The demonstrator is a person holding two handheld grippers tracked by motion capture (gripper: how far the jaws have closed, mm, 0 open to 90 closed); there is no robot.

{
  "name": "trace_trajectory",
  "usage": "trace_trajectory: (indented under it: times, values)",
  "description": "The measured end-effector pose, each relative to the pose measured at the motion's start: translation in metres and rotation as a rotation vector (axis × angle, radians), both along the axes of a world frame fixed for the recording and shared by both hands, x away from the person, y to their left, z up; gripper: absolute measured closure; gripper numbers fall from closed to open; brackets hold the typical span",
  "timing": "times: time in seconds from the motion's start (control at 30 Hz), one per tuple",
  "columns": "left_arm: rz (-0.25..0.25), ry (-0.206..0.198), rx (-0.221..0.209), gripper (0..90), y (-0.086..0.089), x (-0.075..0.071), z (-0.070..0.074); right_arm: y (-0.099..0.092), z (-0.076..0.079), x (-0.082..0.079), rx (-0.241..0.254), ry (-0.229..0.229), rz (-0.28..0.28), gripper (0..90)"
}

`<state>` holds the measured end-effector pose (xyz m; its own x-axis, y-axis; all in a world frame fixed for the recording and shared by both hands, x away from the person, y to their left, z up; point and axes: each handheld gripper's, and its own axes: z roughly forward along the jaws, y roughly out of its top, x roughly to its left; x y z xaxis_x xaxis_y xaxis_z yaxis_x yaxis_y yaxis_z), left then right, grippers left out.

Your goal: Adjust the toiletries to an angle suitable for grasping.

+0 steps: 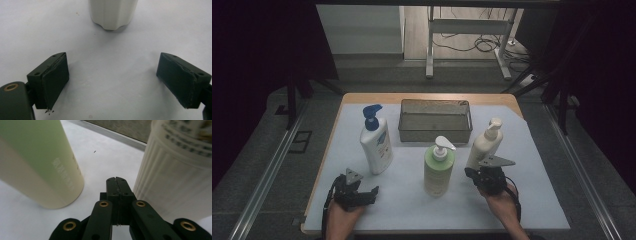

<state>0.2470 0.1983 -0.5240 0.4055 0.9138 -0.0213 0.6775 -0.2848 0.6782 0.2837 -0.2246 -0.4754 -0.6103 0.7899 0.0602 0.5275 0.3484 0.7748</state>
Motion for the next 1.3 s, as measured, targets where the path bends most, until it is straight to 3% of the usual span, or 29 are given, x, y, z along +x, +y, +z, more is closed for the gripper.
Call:
trace_trajectory:
  times: [0.23,0.47,0.97,1.1,1.3]
  values:
    - [0.000,0.000,0.000,10.6,0.000,0.000,0.000,0.009,-0.007,0.006,-0.054,-0.019,-0.057,89.8]
    - [0.000,0.000,0.000,10.6,0.000,0.000,0.000,0.009,-0.008,0.005,-0.067,-0.020,-0.067,89.9]
    - [0.000,0.000,0.000,10.6,0.000,0.000,0.000,-0.022,-0.006,0.002,-0.070,-0.007,-0.115,89.8]
    - [0.000,0.000,0.000,10.6,0.000,0.000,0.000,-0.016,-0.006,0.006,-0.061,-0.017,-0.115,89.7]
    - [0.000,0.000,0.000,10.6,0.000,0.000,0.000,-0.006,-0.010,0.013,-0.085,-0.020,-0.113,89.7]
